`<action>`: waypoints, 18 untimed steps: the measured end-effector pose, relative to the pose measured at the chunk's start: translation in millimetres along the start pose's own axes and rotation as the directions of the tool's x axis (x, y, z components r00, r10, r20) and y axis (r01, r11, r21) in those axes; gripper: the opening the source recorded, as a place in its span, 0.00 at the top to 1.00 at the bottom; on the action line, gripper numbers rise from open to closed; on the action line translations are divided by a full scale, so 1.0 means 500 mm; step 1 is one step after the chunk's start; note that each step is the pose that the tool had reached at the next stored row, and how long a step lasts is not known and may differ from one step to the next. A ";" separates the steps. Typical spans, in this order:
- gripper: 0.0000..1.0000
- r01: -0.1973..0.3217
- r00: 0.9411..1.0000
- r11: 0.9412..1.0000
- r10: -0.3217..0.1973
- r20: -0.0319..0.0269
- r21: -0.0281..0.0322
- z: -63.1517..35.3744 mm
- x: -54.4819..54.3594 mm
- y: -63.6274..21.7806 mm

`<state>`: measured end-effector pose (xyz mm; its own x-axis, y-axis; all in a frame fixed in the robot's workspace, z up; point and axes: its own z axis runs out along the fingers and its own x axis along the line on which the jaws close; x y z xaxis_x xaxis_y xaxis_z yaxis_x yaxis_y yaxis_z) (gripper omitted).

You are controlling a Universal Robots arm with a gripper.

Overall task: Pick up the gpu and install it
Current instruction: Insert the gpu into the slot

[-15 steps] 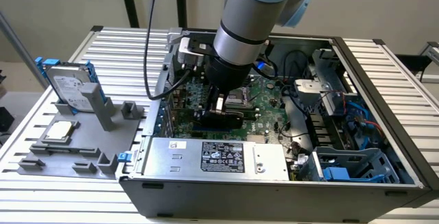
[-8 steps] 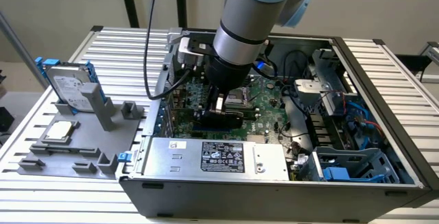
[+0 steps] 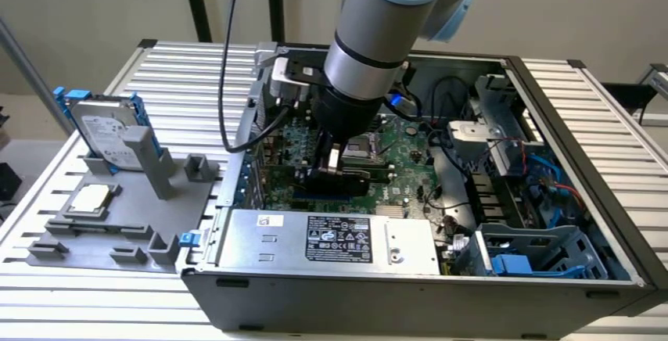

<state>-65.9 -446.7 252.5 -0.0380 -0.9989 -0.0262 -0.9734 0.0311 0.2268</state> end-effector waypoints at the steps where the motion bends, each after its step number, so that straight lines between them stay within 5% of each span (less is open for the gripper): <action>1: 0.74 0.000 1.000 1.000 0.000 0.000 0.000 0.000 0.000 0.000; 18: 0.74 0.000 1.000 1.000 0.000 -0.001 0.000 0.005 0.001 -0.001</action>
<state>-65.9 -447.1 249.8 -0.0380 -0.9989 -0.0256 -0.9734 0.0313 0.2268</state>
